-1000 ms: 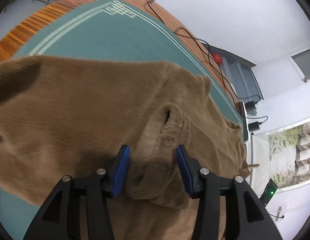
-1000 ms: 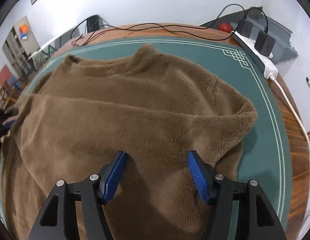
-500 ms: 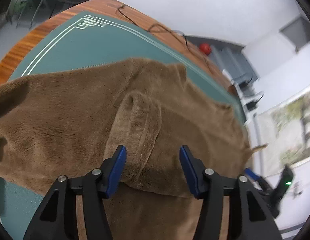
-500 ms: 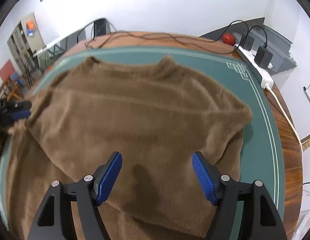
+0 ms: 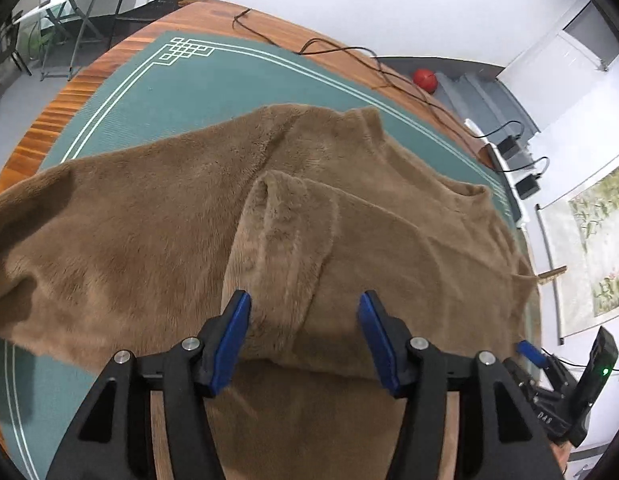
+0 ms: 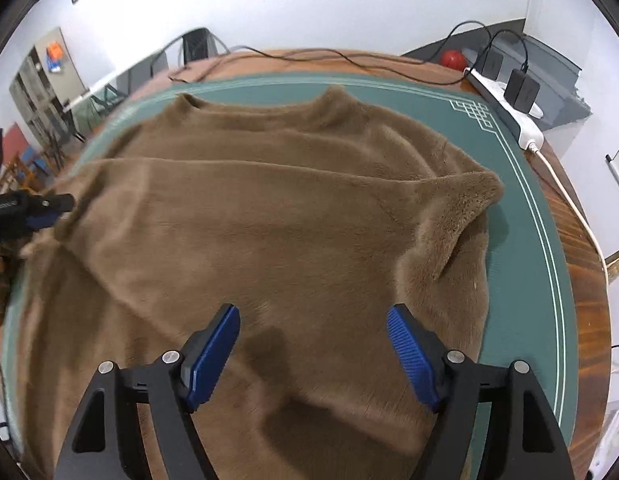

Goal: Fold clothes

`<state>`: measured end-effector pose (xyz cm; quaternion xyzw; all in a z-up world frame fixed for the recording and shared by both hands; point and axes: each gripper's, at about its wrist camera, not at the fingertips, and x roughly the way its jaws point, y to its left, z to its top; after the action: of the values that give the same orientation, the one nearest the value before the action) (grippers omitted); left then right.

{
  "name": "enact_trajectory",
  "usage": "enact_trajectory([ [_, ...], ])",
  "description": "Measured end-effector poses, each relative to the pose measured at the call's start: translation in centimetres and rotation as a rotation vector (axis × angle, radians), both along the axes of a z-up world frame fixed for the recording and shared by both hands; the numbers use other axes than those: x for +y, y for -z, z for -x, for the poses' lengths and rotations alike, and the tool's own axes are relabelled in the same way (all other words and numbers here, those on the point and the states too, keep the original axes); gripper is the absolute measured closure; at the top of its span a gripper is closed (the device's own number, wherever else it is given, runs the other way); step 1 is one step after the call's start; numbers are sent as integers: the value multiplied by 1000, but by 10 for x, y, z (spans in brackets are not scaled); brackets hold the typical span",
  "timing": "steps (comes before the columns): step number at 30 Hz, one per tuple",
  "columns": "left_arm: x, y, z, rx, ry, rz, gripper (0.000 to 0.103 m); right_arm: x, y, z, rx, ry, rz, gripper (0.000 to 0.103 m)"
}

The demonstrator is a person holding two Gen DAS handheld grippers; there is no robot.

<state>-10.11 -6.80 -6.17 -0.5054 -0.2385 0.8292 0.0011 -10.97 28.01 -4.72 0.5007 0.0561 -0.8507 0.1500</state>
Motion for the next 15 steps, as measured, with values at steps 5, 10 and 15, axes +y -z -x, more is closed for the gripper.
enact_trajectory([
  [5,25,-2,-35,-18,73,-6,42,-13,3,-48,-41,-67,13,24],
  [10,56,9,-72,-59,133,12,42,-17,19,-87,-90,-94,11,24],
  [15,74,28,-95,-95,151,78,42,-20,34,-114,-50,-157,-74,13],
])
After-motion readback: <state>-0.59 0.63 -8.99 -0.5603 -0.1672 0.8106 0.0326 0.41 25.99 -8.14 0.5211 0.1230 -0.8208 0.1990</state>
